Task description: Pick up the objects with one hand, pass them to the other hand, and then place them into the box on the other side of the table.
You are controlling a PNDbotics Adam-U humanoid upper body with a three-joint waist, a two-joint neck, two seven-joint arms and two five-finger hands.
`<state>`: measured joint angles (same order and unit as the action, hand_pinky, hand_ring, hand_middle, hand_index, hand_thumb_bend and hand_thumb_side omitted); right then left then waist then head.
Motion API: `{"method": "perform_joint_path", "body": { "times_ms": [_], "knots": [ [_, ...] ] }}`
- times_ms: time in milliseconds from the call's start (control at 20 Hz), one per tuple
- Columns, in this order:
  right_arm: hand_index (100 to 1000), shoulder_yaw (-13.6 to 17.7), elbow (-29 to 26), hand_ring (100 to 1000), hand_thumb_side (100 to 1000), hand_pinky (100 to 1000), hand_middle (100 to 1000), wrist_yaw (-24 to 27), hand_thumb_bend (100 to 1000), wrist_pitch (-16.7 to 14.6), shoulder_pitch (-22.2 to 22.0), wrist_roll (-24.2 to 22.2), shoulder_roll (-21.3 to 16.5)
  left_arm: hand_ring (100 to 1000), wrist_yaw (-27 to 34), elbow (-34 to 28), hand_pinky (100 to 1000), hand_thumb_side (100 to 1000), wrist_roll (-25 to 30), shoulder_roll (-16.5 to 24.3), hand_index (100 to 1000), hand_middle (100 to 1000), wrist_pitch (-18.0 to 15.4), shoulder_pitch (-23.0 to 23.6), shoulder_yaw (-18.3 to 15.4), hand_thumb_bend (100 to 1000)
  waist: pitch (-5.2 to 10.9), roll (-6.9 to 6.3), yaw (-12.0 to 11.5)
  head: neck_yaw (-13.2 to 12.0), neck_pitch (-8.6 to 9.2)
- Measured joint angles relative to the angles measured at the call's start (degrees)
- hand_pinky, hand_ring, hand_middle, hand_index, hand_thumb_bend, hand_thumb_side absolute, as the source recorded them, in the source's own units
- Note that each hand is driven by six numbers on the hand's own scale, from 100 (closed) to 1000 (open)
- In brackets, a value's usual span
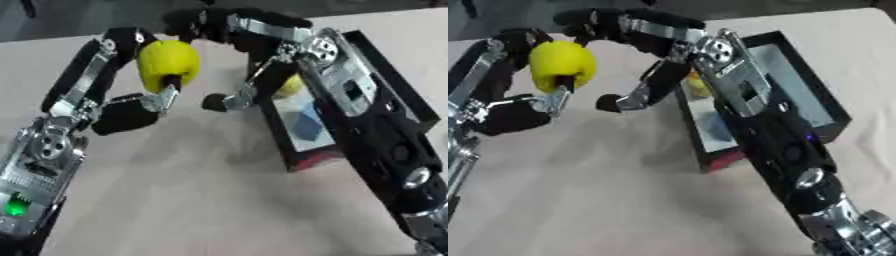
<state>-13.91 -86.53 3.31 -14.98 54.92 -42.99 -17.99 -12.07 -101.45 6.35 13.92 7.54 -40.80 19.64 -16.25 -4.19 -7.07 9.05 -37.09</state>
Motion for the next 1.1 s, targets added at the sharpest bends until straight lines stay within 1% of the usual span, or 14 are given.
{"method": "perform_joint_path", "body": {
  "times_ms": [250,350,450,550,700,850,1050,1100],
  "knots": [
    [990,-0.3,0.0,1000,100,982,631,0.2,355,1.6,0.0,1.0,0.0,637,-1.5,0.4,799,100,-0.1,-0.5,596,555,-0.8,0.0,0.3,100,0.0,0.0,0.0,0.2,0.01],
    [985,-0.3,0.0,1000,100,978,623,0.2,331,1.9,0.0,1.1,0.1,638,-1.8,0.7,799,100,-0.2,-0.9,597,556,-1.0,0.0,0.3,100,0.0,0.03,-0.1,0.3,0.01],
    [979,-0.3,0.1,1000,100,973,611,0.2,305,2.1,0.0,1.2,0.1,639,-2.1,0.8,799,100,-0.2,-1.1,597,533,-1.1,0.0,0.4,100,0.0,0.07,-0.1,0.4,0.01],
    [973,-0.3,0.2,1000,100,970,601,0.2,286,2.3,0.0,1.4,0.1,639,-2.3,1.0,800,100,-0.3,-1.4,597,529,-1.3,0.0,0.4,100,0.0,0.07,-0.1,0.5,0.02],
    [951,-0.3,0.4,1000,100,958,570,0.2,260,2.7,0.1,1.7,0.3,640,-2.7,1.1,800,100,-0.4,-1.5,597,528,-1.6,0.1,0.7,100,0.0,0.07,-0.1,0.8,0.02],
    [893,-0.3,0.4,1000,100,948,516,0.2,218,3.1,0.1,2.1,0.5,642,-3.1,1.4,801,100,-0.6,-1.8,597,527,-1.8,0.1,0.7,100,0.0,0.07,-0.2,0.8,0.02],
    [817,-0.3,0.7,1000,100,935,454,0.5,191,3.9,0.1,2.8,0.6,643,-3.2,1.5,802,100,-0.8,-1.9,597,526,-1.9,0.1,0.7,100,0.0,0.07,-0.2,0.8,0.02],
    [814,-0.4,0.7,1000,100,934,452,0.5,191,4.1,0.1,3.0,0.6,643,-3.2,1.6,802,100,-0.8,-2.0,597,525,-2.0,0.1,0.7,100,0.0,0.07,-0.2,0.9,0.02]
  ]
}}
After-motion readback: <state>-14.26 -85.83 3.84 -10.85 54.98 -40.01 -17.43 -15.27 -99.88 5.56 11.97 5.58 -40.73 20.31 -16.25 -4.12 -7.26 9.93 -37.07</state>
